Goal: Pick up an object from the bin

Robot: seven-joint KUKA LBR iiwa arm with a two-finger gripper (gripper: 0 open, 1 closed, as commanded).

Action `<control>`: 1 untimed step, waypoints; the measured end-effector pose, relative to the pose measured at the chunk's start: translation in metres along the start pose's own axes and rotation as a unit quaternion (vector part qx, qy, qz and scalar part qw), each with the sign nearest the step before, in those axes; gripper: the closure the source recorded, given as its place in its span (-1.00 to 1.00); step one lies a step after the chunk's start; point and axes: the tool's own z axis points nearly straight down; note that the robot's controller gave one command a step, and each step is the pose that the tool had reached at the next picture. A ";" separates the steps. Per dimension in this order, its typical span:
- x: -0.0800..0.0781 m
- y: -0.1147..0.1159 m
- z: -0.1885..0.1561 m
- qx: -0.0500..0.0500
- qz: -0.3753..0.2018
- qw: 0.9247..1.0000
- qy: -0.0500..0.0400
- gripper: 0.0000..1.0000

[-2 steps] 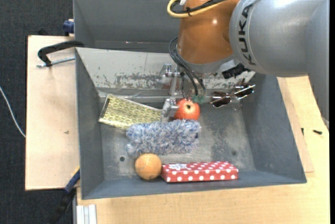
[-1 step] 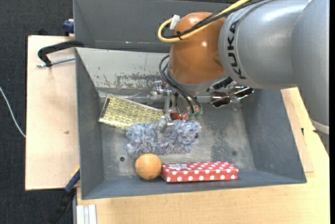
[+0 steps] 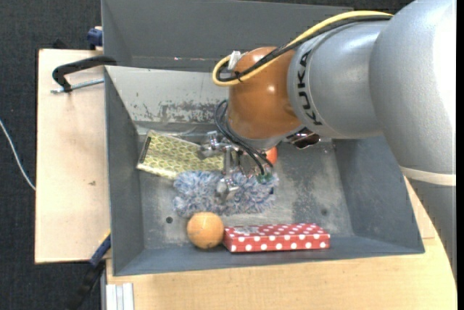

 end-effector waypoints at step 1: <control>-0.021 0.015 -0.001 0.004 0.053 0.999 0.009 1.00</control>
Offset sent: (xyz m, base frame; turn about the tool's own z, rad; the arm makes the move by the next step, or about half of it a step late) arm 0.0000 0.0000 0.0000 0.0000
